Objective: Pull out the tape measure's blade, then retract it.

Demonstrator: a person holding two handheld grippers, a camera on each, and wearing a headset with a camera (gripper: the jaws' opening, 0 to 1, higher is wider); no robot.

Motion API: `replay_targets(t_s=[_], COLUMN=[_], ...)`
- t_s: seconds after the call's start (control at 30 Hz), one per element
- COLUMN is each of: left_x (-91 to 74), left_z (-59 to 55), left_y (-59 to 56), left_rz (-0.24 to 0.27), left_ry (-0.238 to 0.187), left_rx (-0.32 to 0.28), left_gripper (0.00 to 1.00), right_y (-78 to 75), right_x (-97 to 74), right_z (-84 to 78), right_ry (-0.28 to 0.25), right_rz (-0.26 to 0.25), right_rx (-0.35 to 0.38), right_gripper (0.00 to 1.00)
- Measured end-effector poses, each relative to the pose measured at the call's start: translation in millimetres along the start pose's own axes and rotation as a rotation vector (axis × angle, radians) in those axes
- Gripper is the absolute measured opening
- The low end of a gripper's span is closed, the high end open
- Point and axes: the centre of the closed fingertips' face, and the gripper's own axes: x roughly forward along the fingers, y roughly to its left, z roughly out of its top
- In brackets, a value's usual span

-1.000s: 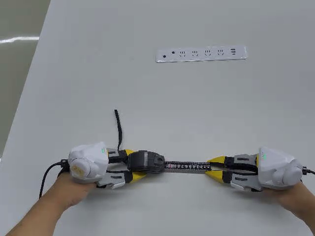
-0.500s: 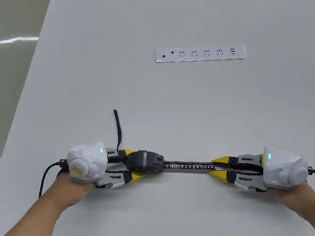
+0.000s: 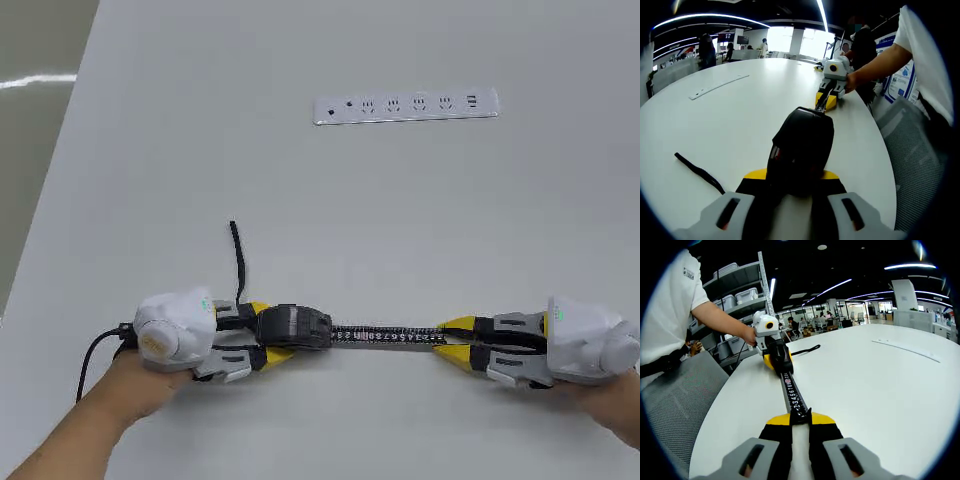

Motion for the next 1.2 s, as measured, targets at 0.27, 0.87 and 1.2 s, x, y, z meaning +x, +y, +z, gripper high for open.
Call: replay_targets(t_s=[0.27,0.87,1.2], left_x=[0.3,0.4,0.7], left_z=[-0.3,0.4,-0.1], left_y=[0.3,0.1,0.2], left_rz=[0.003,0.007,0.009], left_ry=[0.002,0.004,0.004], left_rx=[-0.001,-0.002,-0.004], left_gripper=[0.28,0.28,0.28], right_y=[-1.7,-4.0,-4.5], right_x=[-4.8,-17.2,-25.3], right_z=[-0.3,-3.6,-4.0], right_ry=[-0.010,-0.015,-0.021], right_rz=[-0.002,-0.006,-0.019], right_rx=[0.010,0.025,0.034], right_gripper=[0.08,0.08,0.08])
